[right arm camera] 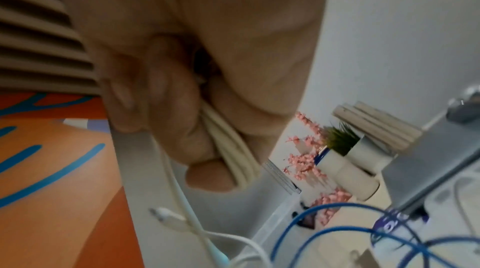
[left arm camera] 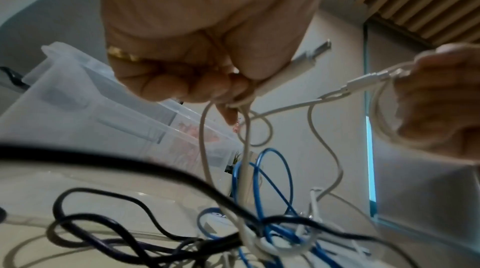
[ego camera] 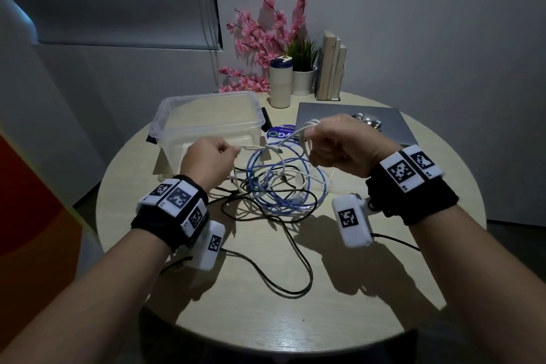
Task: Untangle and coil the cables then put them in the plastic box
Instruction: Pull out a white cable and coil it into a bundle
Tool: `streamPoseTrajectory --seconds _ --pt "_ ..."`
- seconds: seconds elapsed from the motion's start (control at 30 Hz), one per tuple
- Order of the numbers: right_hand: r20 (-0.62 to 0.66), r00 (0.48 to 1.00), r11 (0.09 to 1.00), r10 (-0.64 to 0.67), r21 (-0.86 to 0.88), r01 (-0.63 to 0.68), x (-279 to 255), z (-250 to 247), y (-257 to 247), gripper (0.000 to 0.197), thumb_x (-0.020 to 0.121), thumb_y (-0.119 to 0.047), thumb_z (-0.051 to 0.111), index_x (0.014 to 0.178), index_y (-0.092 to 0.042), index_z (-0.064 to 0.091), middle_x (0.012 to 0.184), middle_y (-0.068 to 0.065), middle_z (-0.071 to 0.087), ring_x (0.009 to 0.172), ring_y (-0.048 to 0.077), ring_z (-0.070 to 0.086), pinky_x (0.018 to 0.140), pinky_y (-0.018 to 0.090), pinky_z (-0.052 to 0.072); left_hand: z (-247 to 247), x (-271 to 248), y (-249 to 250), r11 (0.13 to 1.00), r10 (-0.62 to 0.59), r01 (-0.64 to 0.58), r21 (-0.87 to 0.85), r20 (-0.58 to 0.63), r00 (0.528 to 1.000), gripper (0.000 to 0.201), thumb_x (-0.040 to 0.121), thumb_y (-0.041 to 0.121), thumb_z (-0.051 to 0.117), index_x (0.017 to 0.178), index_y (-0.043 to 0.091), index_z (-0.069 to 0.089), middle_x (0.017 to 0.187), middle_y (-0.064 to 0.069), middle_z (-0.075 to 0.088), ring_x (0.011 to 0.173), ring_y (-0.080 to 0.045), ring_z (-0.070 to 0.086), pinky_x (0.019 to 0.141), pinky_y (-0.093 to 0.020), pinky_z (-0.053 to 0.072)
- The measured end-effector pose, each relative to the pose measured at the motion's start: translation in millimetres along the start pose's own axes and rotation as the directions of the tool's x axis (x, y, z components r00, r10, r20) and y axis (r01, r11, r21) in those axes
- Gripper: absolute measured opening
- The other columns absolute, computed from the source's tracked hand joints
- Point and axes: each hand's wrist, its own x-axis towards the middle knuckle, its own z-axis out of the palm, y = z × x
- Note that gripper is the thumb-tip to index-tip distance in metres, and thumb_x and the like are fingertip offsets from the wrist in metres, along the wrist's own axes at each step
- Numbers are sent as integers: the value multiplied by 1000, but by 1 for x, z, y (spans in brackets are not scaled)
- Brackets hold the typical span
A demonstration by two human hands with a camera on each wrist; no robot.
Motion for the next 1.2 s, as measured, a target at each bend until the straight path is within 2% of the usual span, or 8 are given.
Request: streamPoseTrajectory --seconds 0.13,0.27,0.47,0.57,0.7,0.9,1.03,1.2 --pt "17 999 979 -39 203 35 4 6 -5 52 94 -38 46 47 -18 35 40 -5 23 39 13 20 56 32 22 7 -6 1 970 119 -146 194 145 982 14 84 30 68 95 22 68 89 3 64 83 -17 60 75 -29 48" --pt "33 999 967 -14 255 5 9 12 -8 57 98 -47 28 49 -20 38 38 -6 24 39 15 18 58 34 21 12 -17 15 877 463 -479 28 211 861 53 73 20 76 118 32 51 117 10 47 112 -16 47 96 -43 43" --pt "-88 995 910 -49 407 80 11 15 -13 44 102 -33 22 65 -14 37 45 0 36 43 14 33 54 29 29 16 -20 19 878 476 -415 -239 346 809 30 79 43 65 105 38 51 99 13 66 95 -17 62 71 -31 46" --pt "-182 983 911 -25 400 97 7 17 -15 43 103 -32 25 69 -13 42 75 13 69 71 22 67 63 28 49 18 -22 15 887 454 -436 -156 475 754 38 69 58 58 101 38 55 102 14 65 100 -14 60 95 -41 45" --pt "-261 964 863 -48 475 171 11 22 -12 35 103 -24 33 79 -6 49 119 24 61 113 31 60 89 36 54 22 -30 15 882 441 -466 -75 484 756 28 82 49 59 97 26 65 95 4 67 94 -17 60 102 -45 38" --pt "-377 901 977 -212 -102 187 20 18 2 25 99 -19 45 81 -12 60 95 25 61 90 34 59 73 27 39 26 -31 9 895 431 -414 -164 552 714 18 95 35 52 89 44 67 87 6 72 90 -13 64 94 -38 47" --pt "-306 930 771 -206 -635 -39 15 12 11 28 99 -26 41 97 -11 65 100 9 62 91 20 56 75 30 42 19 -27 12 869 487 -362 -336 458 744 23 99 20 46 94 25 68 82 6 71 82 -7 65 81 -24 47" --pt "-276 945 584 -173 -802 -127 18 8 15 31 100 -26 35 105 -8 60 95 8 60 87 22 55 69 30 39 12 -25 12 826 506 -346 -445 316 803 23 99 16 44 99 11 67 80 3 71 86 -11 66 87 -20 45"
